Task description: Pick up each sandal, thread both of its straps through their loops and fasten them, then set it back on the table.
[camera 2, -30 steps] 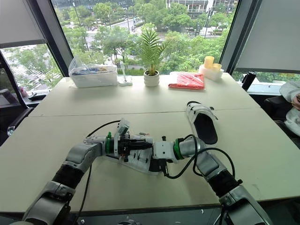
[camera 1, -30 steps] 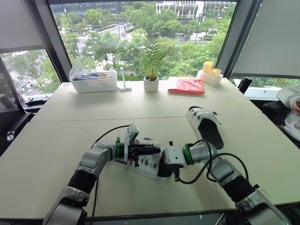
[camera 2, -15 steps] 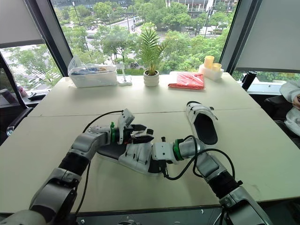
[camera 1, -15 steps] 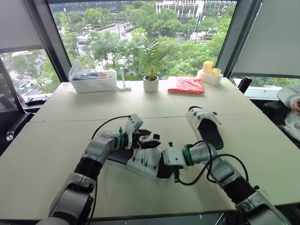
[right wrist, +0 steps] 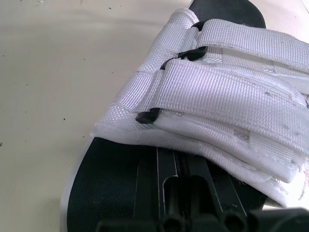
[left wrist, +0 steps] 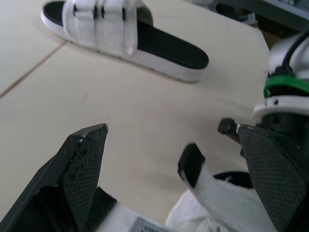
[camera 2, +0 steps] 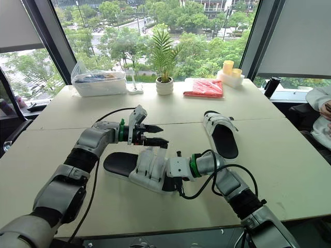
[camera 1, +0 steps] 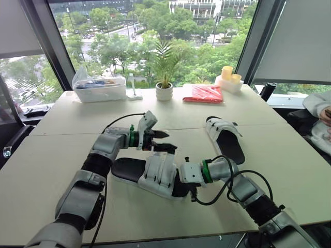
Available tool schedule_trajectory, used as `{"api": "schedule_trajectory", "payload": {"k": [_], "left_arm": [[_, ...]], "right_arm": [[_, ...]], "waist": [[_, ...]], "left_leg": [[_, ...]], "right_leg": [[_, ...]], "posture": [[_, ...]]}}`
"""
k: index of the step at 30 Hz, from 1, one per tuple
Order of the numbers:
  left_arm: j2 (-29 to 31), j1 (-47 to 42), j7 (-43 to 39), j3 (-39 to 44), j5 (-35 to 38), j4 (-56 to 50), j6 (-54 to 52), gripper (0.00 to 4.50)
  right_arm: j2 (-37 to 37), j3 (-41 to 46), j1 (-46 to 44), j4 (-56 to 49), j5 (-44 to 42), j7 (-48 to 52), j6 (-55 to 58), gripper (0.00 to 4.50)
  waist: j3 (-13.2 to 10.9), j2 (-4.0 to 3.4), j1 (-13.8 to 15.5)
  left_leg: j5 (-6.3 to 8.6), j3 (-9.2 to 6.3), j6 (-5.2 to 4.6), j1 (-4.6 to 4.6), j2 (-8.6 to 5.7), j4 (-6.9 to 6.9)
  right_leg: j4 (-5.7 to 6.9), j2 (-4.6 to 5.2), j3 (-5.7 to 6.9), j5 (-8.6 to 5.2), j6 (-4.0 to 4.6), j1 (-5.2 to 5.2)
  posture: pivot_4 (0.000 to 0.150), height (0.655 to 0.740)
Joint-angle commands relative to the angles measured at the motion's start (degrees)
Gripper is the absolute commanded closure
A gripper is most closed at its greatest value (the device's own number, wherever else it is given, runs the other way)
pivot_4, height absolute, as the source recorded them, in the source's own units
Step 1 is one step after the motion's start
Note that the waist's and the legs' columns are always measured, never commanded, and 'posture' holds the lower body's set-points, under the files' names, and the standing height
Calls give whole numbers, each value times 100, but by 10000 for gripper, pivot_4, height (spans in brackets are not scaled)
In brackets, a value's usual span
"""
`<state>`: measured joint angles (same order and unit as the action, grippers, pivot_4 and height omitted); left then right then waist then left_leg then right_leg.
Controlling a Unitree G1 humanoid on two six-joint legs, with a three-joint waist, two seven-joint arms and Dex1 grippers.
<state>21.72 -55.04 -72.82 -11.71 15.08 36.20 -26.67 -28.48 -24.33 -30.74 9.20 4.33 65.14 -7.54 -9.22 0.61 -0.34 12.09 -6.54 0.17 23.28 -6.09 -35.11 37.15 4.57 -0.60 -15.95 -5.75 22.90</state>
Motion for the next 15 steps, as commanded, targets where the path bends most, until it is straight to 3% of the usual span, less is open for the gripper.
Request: {"api": "schedule_trajectory", "payload": {"k": [1, 4, 7, 13, 15], "left_arm": [[29, -181, -378, -140, -241, 216, 501, 718], [-53, -199, -460, -193, -403, 437, 766, 718], [-158, -240, -457, -130, -469, 595, 1018, 8700], [-277, -283, -599, 9, -428, 685, 1394, 37849], [-293, -255, -721, 58, -366, 604, 1499, 44730]], "right_arm": [[-88, -217, 195, 67, 190, 103, 114, 45000], [-108, -209, 244, 5, 186, 85, 149, 45000], [-138, -193, 285, -53, 186, 72, 184, 45000], [-180, -172, 332, -132, 183, 60, 239, 45000], [-189, -168, 339, -143, 181, 59, 249, 45000]], "waist": [[0, 0, -5], [0, 1, -11], [-1, 1, -9], [-1, 1, -22], [0, 1, -14]], "left_leg": [[0, 0, 0, 0, -1, 0], [0, 0, 0, 4, -1, -1], [1, -1, -1, 5, -2, -1], [2, -1, -3, 9, -3, -1], [2, 0, -3, 9, -4, -1]], "right_leg": [[0, 1, 0, 0, 0, 0], [0, 2, 0, 0, 0, 4], [0, 3, 0, 0, 0, 4], [0, 4, 0, 0, -1, 10], [0, 5, 0, 0, -1, 9]], "posture": [[1500, 7400], [1500, 7400], [1500, 7400], [1500, 7400], [1500, 7400]]}}
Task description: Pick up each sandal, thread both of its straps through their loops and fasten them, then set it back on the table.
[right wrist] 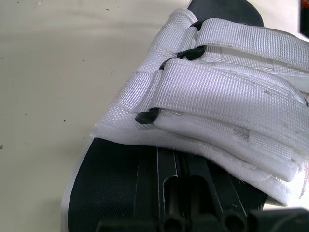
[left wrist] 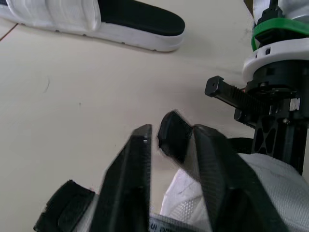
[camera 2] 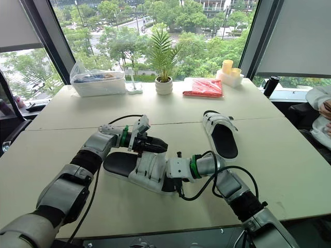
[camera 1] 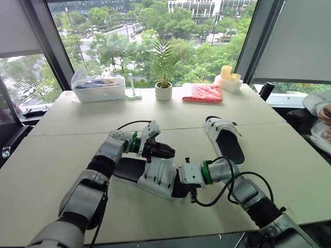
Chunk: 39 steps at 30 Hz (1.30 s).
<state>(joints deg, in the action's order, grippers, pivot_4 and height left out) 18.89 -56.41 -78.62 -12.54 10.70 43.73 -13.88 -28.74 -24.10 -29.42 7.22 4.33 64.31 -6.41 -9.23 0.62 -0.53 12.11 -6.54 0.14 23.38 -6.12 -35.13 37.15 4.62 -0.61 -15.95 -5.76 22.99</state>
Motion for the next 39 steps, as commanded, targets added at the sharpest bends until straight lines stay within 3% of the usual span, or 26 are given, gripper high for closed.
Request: {"api": "schedule_trajectory", "payload": {"k": [1, 7, 14, 23, 33, 36, 39], "left_arm": [[-29, -98, -180, 188, 120, -209, 286, 44730], [-23, -372, -690, 754, 951, -591, -557, 44730], [-100, -615, -657, 949, 1086, -494, -744, 44730], [-231, -527, -176, 685, 287, 668, 682, 44730], [-182, -416, 199, 398, -480, 1565, 1490, 44730], [-127, -375, 355, 80, -955, 1736, 1881, 33823], [-77, -321, 702, -373, -1606, 1884, 2732, 18776]], "right_arm": [[-172, -189, 209, 47, 179, 143, 141, 45000], [-180, -205, 174, 66, 183, 148, 154, 45000], [-194, -222, 190, 26, 180, 145, 178, 45000], [-235, -199, 260, -82, 176, 126, 258, 45000], [-301, -179, 330, -220, 166, 110, 360, 45000], [-330, -169, 355, -252, 158, 113, 378, 45000], [-352, -156, 371, -264, 152, 120, 383, 45000]], "waist": [[0, 0, 7], [-1, 1, 3], [-2, 4, 0], [-3, 4, 1], [-2, 4, 2], [-1, 4, -5], [-1, 3, -3]], "left_leg": [[0, 0, 0, 0, -1, -1], [0, -1, -1, 1, -3, -3], [-1, -2, -2, 2, -4, -11], [-1, -2, -1, 1, -4, -11], [-1, -2, -1, 1, -4, -11], [-1, -2, -2, -1, -4, -11], [0, -2, -2, -1, -4, -9]], "right_leg": [[0, 0, 0, 0, -1, -1], [2, 0, 1, 0, -2, -1], [6, -2, 2, 3, -6, -2], [7, 0, 1, 3, -6, 0], [8, 0, 2, 3, -7, -2], [8, -2, 2, 3, -7, -4], [8, -2, 2, 3, -7, -3]], "posture": [[1500, 7400], [1500, 7400], [1500, 7400], [1500, 7400], [1500, 7400], [1500, 7400], [1500, 7400]]}}
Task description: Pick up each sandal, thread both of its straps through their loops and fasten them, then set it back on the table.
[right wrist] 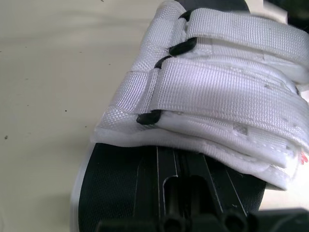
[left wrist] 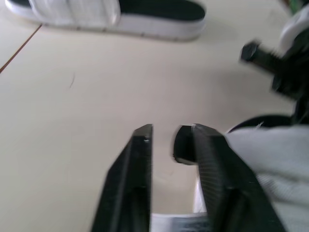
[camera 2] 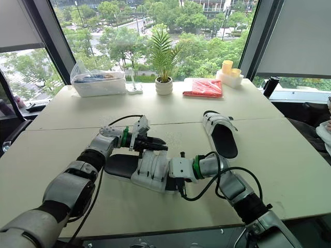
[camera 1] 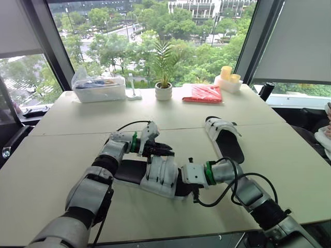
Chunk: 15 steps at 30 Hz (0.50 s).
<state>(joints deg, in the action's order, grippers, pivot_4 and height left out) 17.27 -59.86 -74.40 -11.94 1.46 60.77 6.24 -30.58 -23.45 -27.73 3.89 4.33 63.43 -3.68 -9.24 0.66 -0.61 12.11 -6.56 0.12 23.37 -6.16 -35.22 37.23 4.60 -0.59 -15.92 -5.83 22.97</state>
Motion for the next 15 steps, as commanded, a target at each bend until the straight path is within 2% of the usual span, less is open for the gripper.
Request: {"api": "schedule_trajectory", "payload": {"k": [1, 3, 11, 15], "left_arm": [[54, 5, 349, -496, -778, 228, 850, 13518], [-41, -85, 623, -624, -1001, 344, 1049, 3883], [-93, -416, 1785, -1085, -1891, 790, 1380, 3883], [-21, -566, 2240, -793, -1769, 947, 1102, 3883]], "right_arm": [[-171, -222, 204, 69, 151, 209, 111, 45000], [-162, -237, 203, 66, 155, 203, 116, 45000], [-142, -248, 170, 90, 145, 186, 121, 45000], [-232, -174, 230, -87, 110, 164, 153, 45000]], "waist": [[1, 1, 9], [5, 1, 17], [10, 1, 0], [10, 2, -2]], "left_leg": [[0, 0, 0, 0, 0, 0], [0, 1, 0, 0, -1, 0], [6, 2, -10, -6, -3, -1], [7, 4, -13, -5, -4, -2]], "right_leg": [[-1, 0, 0, 0, 0, 0], [-3, 0, 0, 0, -1, -3], [-1, -5, 1, -5, -8, -11], [0, -8, 5, -6, -11, -9]], "posture": [[1500, 7400], [1500, 7400], [1500, 7400], [1500, 7400]]}}
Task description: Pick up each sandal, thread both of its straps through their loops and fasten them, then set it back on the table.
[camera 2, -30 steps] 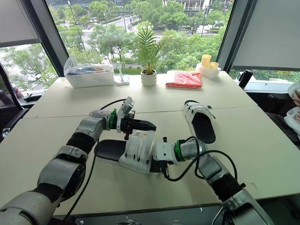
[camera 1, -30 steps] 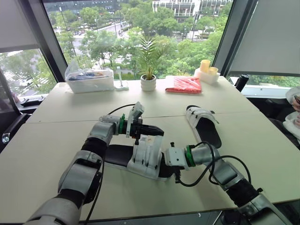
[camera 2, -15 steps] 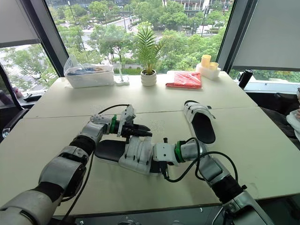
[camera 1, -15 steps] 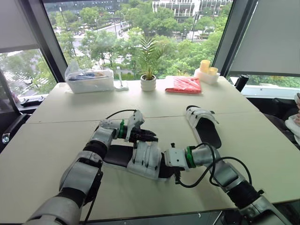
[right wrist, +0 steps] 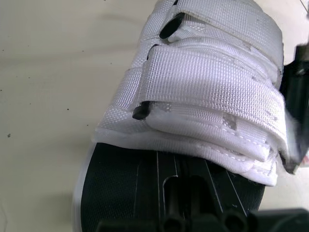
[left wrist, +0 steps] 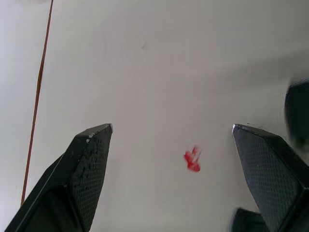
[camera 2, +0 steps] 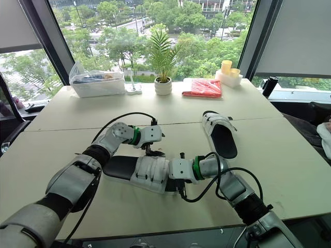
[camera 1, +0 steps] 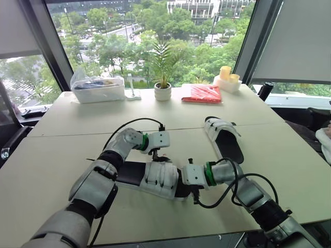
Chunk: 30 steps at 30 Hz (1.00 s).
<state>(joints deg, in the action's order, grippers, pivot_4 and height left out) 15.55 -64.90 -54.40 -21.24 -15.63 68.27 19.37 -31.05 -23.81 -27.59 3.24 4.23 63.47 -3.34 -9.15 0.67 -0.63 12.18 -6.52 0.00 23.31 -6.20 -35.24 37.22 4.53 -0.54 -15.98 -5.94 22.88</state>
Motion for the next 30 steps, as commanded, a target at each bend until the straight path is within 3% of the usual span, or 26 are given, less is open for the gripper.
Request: {"api": "schedule_trajectory", "payload": {"k": [1, 3, 8, 11, 14, 23, 30], "left_arm": [[194, -79, 171, 317, 124, 179, -232, 3883], [257, -100, -71, 727, 544, 105, -346, 3883], [746, 96, -1564, 1769, 1807, -658, -1260, 3883], [1193, 505, -2457, 2040, 2414, -1594, -2574, 3883], [1649, 1047, -3070, 2115, 3167, -3009, -4779, 3883], [2031, 2523, -2313, 2467, 4863, -5319, -9181, 3883], [1788, 3048, -1429, 2435, 5248, -5752, -9897, 3883]], "right_arm": [[-207, -67, 242, -151, 59, 141, 206, 45000], [-278, 62, 294, -415, -19, 107, 352, 45000], [-592, 564, 528, -1563, -409, 35, 1158, 45000], [-806, 973, 663, -2242, -760, -30, 1804, 45000], [-1156, 1343, 770, -2709, -875, -49, 2134, 45000], [-1721, 2008, 1008, -3380, -1213, -211, 2710, 45000], [-2004, 2099, 1171, -3522, -1223, -302, 2726, 45000]], "waist": [[0, 0, 0], [-2, 2, 0], [-6, 7, -7], [-8, 4, -33], [-10, 2, -39], [-11, 3, -9], [-12, 4, 14]], "left_leg": [[0, 0, 0, 0, 0, -1], [0, 0, 0, 2, 0, -2], [-1, 1, 1, 27, -1, -6], [0, 1, 0, 28, 0, -6], [-1, 0, 0, 28, 3, -7], [0, -3, 0, 26, 5, -13], [-1, 0, 1, 26, 5, -15]], "right_leg": [[0, 0, 1, 0, 0, 0], [2, 0, 1, 0, 0, 2], [13, 4, 1, 0, 0, 34], [14, 7, -1, 0, 0, 35], [22, 9, -9, 0, 1, 37], [23, 14, -16, -1, 2, 32], [23, 22, -17, 0, 4, 31]], "posture": [[1500, 7400], [1500, 7400], [1500, 7400], [1500, 7400], [1500, 7400], [1500, 7400], [1500, 7400]]}}
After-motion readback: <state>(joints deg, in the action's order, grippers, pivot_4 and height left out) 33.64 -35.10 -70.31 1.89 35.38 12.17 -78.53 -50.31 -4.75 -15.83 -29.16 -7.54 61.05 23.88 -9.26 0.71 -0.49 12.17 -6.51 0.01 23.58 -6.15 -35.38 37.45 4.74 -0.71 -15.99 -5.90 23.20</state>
